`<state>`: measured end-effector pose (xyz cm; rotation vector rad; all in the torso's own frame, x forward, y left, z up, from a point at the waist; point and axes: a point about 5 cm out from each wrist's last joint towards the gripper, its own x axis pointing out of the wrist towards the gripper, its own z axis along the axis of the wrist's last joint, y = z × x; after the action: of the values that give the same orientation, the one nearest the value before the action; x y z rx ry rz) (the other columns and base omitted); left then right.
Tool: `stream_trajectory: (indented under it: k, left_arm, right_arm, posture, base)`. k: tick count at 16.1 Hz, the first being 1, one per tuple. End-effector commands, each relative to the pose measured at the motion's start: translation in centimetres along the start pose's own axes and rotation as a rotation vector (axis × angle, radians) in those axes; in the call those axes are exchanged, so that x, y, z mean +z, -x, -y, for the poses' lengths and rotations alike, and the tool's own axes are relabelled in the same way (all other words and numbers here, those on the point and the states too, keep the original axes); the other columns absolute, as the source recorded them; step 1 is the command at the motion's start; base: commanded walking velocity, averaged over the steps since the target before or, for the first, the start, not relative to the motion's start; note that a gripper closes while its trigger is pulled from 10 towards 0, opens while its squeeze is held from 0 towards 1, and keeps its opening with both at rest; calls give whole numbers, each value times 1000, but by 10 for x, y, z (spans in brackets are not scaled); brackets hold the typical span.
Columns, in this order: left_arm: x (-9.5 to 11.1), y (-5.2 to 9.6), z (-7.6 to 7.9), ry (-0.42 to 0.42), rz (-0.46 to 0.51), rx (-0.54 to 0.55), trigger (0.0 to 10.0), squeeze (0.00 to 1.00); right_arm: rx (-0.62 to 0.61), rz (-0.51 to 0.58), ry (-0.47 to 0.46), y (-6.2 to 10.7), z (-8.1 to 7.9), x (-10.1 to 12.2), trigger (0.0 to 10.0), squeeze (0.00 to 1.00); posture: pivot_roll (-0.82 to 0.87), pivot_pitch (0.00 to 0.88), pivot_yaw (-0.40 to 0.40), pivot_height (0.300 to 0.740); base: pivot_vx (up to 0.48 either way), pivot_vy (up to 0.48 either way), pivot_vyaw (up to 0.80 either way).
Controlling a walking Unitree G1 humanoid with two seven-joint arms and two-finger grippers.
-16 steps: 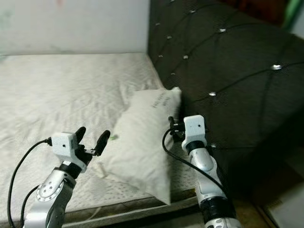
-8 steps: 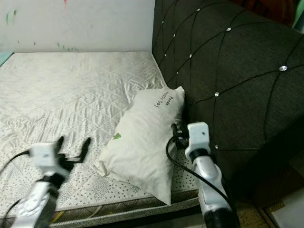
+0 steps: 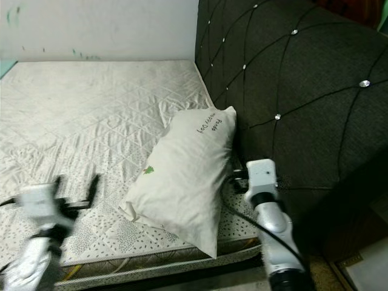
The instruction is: Clean up the room
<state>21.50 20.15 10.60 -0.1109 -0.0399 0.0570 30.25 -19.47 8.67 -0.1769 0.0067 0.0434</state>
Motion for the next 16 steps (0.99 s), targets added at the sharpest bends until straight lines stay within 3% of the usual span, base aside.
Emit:
stream_trajectory:
  k: [1,4,9,10,11,16]
  left_arm:
    - [2,8,-8,-9,-12,43,10000,0]
    - [-1,20,-18,-11,-37,96,10000,0]
    - [0,9,-9,-4,-23,65,10000,0]
    - [0,6,-8,-3,-22,55,10000,0]
    - [0,3,-6,-5,-21,38,10000,0]
    - [1,-3,-4,-4,-13,21,10000,0]
  right_arm:
    - [-24,-17,-1,1,10,-2,10000,0]
    - [-22,-20,3,1,15,-3,10000,0]
    - [4,5,-29,-6,2,3,10000,0]
    - [10,6,9,-6,1,4,10000,0]
    - [18,14,40,-6,-2,4,10000,0]
    - [14,20,-22,-8,-5,4,10000,0]
  posture:
    - [3,66,-51,740]
    - [19,58,-65,740]
    - [15,30,-59,740]
    - [14,29,-58,740]
    - [14,22,-54,740]
    - [19,8,-53,740]
  base:
    - [0,0,0]
    - [0,0,0]
    - [0,0,0]
    - [0,0,0]
    - [0,0,800]
    - [0,0,584]
